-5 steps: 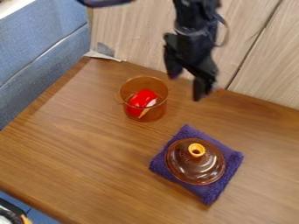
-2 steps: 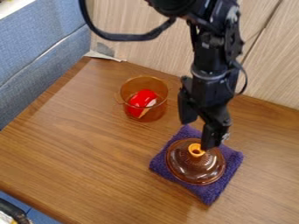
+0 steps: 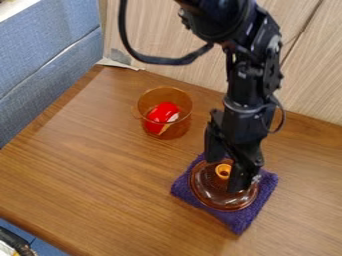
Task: Covered the pot
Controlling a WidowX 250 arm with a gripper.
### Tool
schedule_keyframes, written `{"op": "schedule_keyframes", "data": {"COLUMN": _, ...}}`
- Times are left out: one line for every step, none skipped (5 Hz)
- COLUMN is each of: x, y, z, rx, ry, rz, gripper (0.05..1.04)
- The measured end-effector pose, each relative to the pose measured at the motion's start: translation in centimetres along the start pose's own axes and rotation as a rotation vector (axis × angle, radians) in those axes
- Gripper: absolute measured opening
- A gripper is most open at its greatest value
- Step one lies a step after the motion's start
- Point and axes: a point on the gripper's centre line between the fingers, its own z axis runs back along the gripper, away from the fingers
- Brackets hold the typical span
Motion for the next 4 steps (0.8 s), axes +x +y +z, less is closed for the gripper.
{"op": "schedule_keyframes", "data": {"x": 0.54, "y": 0.37, "z": -0.53, "rx": 0.054, "ry": 0.046, "rz": -0.026, "gripper": 0.678}}
{"op": "schedule_keyframes", "data": {"x": 0.75, "y": 0.34, "z": -0.58, "rx": 0.059, "ry": 0.049, "rz": -0.025, "gripper": 0.411}}
{"op": "schedule_keyframes", "data": {"x": 0.79, "y": 0.23, "z": -0.59, "rx": 0.052, "ry": 0.046, "rz": -0.031, "gripper": 0.383}}
{"op": "schedule_keyframes", "data": {"x": 0.92, "y": 0.15, "z": -0.6, "rx": 0.047, "ry": 0.038, "rz": -0.035, "gripper": 0.383}}
